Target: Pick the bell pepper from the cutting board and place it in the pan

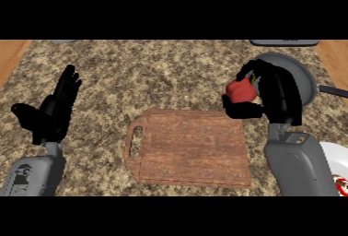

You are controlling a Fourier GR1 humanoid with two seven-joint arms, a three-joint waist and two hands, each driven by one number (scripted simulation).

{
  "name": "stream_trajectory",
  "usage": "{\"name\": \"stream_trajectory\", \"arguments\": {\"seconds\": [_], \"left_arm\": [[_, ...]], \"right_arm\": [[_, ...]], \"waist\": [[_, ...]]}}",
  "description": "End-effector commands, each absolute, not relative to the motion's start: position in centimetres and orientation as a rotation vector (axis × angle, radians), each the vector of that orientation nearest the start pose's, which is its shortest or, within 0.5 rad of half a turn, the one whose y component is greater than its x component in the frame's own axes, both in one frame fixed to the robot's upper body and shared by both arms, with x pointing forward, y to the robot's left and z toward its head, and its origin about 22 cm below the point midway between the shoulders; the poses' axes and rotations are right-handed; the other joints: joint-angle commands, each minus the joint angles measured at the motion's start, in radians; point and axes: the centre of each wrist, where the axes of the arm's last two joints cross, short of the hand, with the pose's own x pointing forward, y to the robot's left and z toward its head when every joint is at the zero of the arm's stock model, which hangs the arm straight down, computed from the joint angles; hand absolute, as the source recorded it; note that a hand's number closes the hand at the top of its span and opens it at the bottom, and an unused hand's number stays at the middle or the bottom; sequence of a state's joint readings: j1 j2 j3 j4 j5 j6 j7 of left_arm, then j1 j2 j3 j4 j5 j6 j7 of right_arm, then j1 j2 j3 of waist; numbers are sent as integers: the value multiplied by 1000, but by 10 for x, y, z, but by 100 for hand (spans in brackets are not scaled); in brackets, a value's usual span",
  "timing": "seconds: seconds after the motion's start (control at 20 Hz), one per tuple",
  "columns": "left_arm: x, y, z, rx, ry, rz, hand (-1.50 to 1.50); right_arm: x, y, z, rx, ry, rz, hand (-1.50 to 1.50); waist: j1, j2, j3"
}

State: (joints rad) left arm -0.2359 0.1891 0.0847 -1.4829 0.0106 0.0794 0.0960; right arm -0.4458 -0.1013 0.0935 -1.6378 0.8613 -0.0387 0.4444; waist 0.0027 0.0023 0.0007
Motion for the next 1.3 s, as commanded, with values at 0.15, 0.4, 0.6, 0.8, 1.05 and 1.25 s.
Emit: {"name": "stream_trajectory", "arguments": {"seconds": [0.15, 0.4, 0.6, 0.8, 1.05, 1.25], "left_arm": [[302, 275, 58, 190, -1628, -55, 0], [297, 268, 49, 160, -1625, -63, 0], [300, 268, 59, 163, -1632, -74, 0], [309, 259, 57, 147, -1653, -102, 0], [319, 250, 78, 161, -1667, -105, 0], [309, 253, 61, 136, -1649, -114, 0]], "right_arm": [[366, -272, 124, -998, -1559, 483, 150], [381, -336, 98, -1127, -1521, 529, 150], [398, -356, 92, -1249, -1455, 545, 150], [400, -384, 81, -1248, -1445, 484, 150], [396, -403, 75, -1232, -1437, 467, 150], [393, -408, 63, -1076, -1361, 399, -150]], "waist": [[13, 5, 0], [32, 11, 1], [46, 13, 2], [60, 25, 3], [74, 33, 6], [86, 36, 6]]}}
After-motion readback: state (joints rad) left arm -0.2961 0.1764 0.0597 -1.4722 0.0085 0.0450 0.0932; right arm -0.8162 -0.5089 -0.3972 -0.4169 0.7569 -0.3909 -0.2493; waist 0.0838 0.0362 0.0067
